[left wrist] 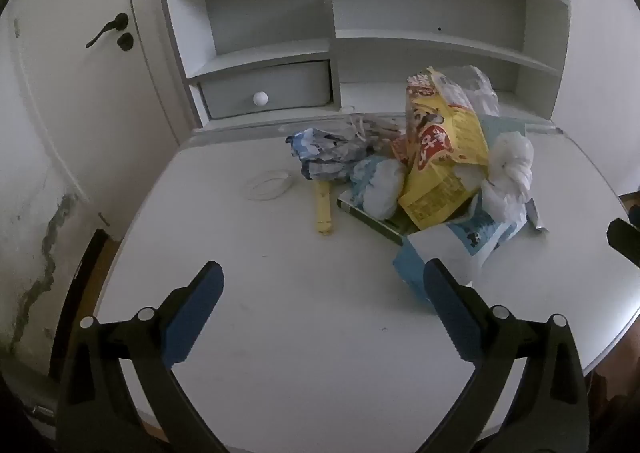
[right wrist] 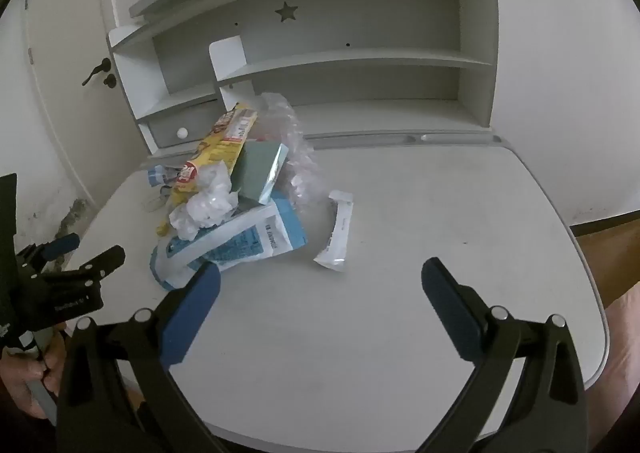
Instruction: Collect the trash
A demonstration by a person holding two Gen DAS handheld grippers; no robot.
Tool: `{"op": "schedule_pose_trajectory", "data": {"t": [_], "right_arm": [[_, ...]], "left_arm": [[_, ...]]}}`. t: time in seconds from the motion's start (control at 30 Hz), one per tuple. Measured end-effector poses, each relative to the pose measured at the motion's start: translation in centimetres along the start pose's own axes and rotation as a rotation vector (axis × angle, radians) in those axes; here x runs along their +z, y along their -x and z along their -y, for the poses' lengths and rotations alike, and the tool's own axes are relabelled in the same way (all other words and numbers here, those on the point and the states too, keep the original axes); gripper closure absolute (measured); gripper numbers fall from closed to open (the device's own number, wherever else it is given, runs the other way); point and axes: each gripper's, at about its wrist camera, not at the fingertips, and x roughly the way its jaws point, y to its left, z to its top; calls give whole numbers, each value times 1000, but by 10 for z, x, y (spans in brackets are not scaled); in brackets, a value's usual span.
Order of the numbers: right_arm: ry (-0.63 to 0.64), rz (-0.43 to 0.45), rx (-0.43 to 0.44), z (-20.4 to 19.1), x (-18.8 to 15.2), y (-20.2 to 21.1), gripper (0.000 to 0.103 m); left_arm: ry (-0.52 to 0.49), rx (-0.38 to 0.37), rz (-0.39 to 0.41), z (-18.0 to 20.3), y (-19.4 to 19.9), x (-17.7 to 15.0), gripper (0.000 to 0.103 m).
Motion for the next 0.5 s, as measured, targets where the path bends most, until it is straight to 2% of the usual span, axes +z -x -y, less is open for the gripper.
{"op": "schedule_pose_trajectory", "data": {"t": [0.5], "right_arm": [[2,-8,2,2,1,2,5]], "left_arm": [[6,-10,1,2,1,0,6]]}}
